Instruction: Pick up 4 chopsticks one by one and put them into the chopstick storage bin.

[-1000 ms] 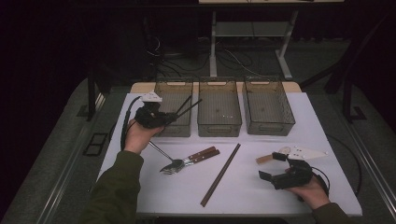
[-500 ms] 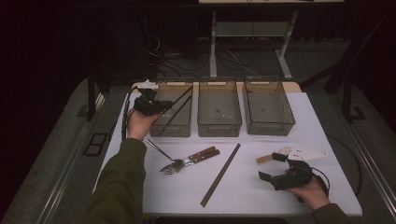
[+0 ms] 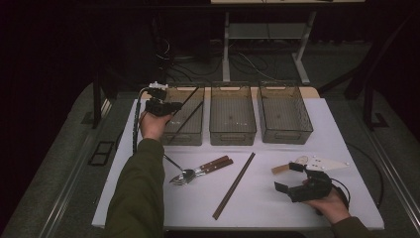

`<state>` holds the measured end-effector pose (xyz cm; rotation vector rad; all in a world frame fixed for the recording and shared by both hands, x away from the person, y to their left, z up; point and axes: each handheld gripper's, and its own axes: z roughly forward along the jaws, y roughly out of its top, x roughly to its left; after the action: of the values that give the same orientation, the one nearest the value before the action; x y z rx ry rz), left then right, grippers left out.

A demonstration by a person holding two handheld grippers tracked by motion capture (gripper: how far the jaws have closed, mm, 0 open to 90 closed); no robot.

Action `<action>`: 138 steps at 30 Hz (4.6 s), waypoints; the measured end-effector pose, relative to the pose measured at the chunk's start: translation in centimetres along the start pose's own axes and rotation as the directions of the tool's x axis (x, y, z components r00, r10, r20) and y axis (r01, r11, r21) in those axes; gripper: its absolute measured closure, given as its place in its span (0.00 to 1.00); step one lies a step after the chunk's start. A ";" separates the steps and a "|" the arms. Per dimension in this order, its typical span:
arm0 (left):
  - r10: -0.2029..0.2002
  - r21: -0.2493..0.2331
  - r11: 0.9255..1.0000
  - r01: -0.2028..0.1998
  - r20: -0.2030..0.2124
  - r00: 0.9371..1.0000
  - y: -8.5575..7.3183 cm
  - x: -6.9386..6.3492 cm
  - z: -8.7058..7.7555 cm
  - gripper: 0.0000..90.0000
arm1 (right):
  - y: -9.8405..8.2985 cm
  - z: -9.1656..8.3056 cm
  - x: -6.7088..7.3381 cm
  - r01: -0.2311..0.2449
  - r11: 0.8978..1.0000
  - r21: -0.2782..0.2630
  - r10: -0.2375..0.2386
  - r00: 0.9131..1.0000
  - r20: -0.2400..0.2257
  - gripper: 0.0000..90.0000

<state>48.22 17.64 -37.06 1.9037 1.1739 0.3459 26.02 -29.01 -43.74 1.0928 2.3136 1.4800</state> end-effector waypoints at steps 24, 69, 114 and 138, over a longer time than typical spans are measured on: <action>-0.017 0.048 0.999 0.021 -0.080 0.997 0.1 1.0 2.1 0.84 | 0.0 0.0 0.1 0.003 1.000 -0.001 -0.003 1.000 -0.011 0.03; 0.219 -0.031 0.976 -0.217 0.187 0.958 -5.9 -8.3 -4.8 0.16 | -0.2 0.1 0.1 0.002 1.000 0.011 -0.002 1.000 0.002 0.03; 0.351 0.036 0.910 -0.412 0.461 0.815 -16.2 -18.1 -5.8 1.00 | -0.2 0.0 0.4 0.018 1.000 0.022 -0.018 1.000 0.007 0.03; 0.394 0.107 0.844 -0.525 0.540 0.744 -17.9 -21.7 -3.3 1.00 | -0.2 0.1 0.5 0.025 0.999 0.026 -0.025 1.000 0.006 0.03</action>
<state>24.22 4.86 -44.86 2.3221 0.3907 -0.0568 25.61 -28.66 -43.89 1.0694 2.3402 1.4398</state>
